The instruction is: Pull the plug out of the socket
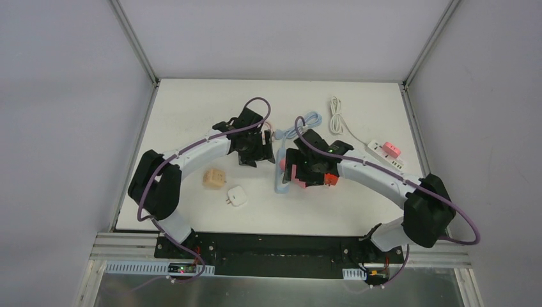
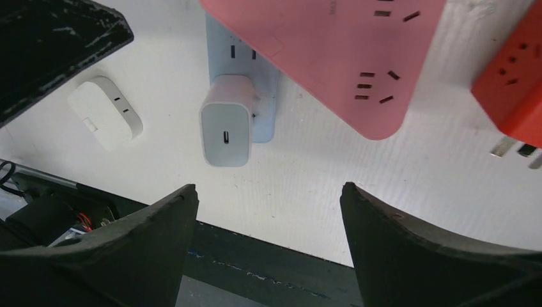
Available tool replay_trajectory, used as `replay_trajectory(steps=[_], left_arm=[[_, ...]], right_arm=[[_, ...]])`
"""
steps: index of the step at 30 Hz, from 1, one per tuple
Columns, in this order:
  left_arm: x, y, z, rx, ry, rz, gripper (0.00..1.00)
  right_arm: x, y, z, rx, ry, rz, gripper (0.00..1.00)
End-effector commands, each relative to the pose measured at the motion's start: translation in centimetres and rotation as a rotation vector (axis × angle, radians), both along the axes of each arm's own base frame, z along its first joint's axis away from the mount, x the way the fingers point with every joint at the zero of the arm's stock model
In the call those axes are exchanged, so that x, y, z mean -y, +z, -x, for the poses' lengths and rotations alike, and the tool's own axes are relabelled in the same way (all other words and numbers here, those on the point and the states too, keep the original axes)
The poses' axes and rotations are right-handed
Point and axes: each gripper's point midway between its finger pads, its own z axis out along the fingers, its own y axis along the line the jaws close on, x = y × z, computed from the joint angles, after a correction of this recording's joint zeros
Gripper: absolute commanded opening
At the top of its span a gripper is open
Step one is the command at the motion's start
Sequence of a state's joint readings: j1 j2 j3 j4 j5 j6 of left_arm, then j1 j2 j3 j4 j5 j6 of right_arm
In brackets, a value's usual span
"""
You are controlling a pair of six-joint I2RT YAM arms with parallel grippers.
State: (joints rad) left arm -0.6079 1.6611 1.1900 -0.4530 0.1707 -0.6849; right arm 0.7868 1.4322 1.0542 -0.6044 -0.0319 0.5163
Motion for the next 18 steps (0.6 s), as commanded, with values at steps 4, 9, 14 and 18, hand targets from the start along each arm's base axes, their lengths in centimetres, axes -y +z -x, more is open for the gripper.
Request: replay_trajectory(steps=[4,9,14,18], left_arm=[[-0.8,0.2,1.9,-0.006,-0.091,0.006,0.73],[1.5,-0.8,2.1,-0.071,-0.14,0.1,0.63],[3.6,-1.4,2.1,-0.134,-0.179,0.178,0.53],[3.9,-2.6,1.8,-0.161,-0.182,0.171,0.44]], right_arm=[[-4.1,0.2,-1.4,0.041,-0.018,-0.004,0.81],[-5.1,-1.5,-2.5,0.054,-0.017,0.017,0.64],[-6.2,-1.9,-3.6,0.104,-0.012,-0.029,0.45],[-6.4,-2.0,-4.3,0.121,-0.011,-0.014,0.29]])
